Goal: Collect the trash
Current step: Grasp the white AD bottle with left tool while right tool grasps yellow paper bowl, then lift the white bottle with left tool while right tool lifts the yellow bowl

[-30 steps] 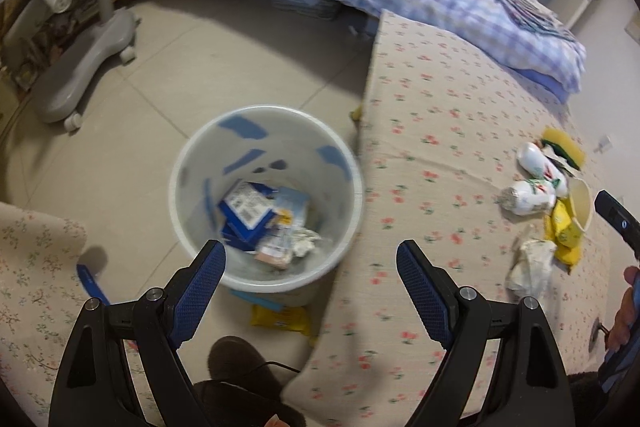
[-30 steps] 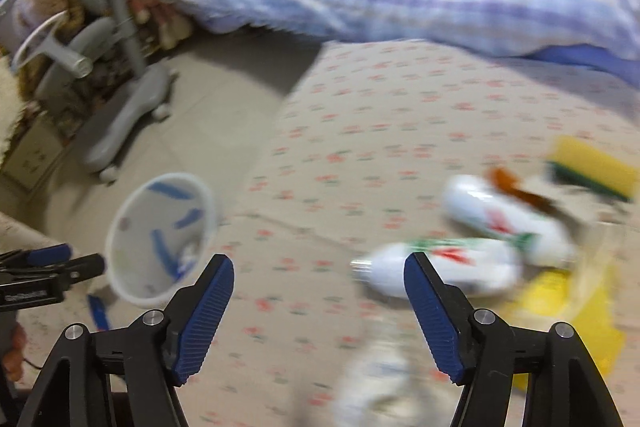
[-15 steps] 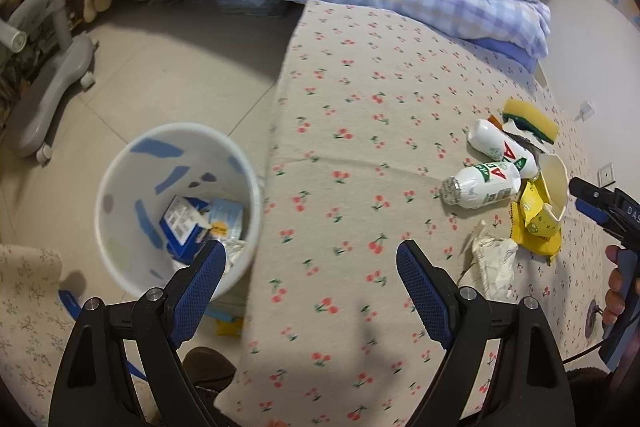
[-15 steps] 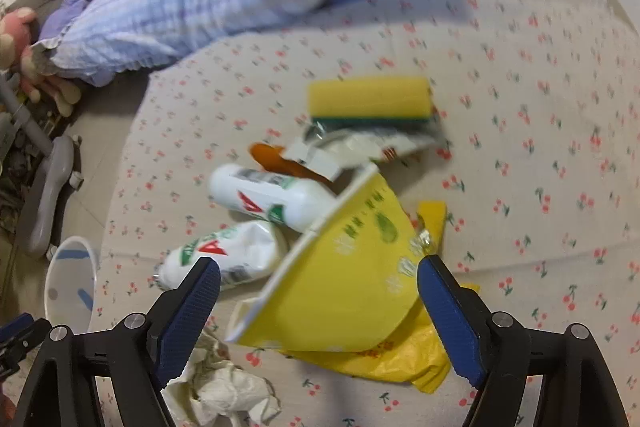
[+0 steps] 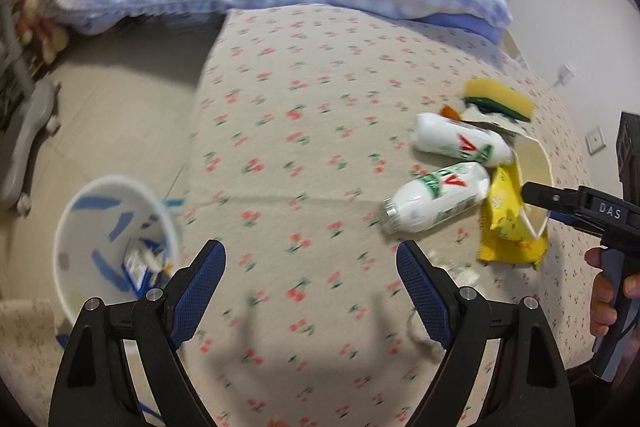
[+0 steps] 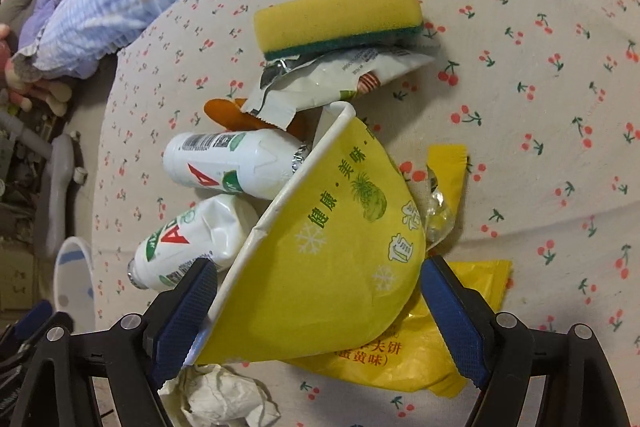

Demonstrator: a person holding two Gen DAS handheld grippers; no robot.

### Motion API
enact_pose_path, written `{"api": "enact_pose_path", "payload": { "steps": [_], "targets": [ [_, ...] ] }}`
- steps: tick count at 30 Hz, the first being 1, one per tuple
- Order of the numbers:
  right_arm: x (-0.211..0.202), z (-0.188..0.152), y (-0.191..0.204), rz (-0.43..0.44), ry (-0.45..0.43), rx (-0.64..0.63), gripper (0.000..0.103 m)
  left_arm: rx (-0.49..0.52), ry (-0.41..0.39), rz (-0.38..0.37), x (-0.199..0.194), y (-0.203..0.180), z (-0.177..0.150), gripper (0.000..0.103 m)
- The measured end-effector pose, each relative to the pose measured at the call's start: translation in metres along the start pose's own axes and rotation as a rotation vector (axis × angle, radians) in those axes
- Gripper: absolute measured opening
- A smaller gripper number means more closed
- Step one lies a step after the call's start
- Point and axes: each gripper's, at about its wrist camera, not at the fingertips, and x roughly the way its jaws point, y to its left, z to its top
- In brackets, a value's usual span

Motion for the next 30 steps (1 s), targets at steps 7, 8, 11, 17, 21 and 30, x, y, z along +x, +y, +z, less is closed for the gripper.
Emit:
{"api": "enact_pose_path", "payload": {
  "steps": [7, 8, 11, 17, 21, 30],
  "targets": [
    [-0.024, 0.000, 0.000, 0.040, -0.056, -0.043, 0.029, 0.158, -0.003, -0.031, 0.019, -0.056, 0.017, 0.089],
    [-0.031, 0.000, -0.001, 0.037, -0.072, -0.057, 0.025, 0.187, -0.007, -0.032, 0.023, -0.066, 0.020, 0.089],
    [-0.046, -0.001, -0.007, 0.001, -0.112, -0.097, 0.014, 0.254, -0.014, -0.043, 0.033, -0.088, 0.025, 0.089],
    [-0.061, 0.003, -0.037, -0.054, -0.150, -0.091, 0.014, 0.367, 0.016, -0.051, 0.058, -0.115, 0.025, 0.080],
    [-0.071, 0.007, -0.064, 0.001, -0.143, -0.026, 0.050, 0.371, 0.055, -0.057, 0.071, -0.119, 0.023, 0.069],
    [-0.078, 0.001, -0.062, 0.052, -0.142, -0.083, 0.082, 0.282, 0.063, -0.069, 0.062, -0.111, 0.020, 0.054]
  ]
}}
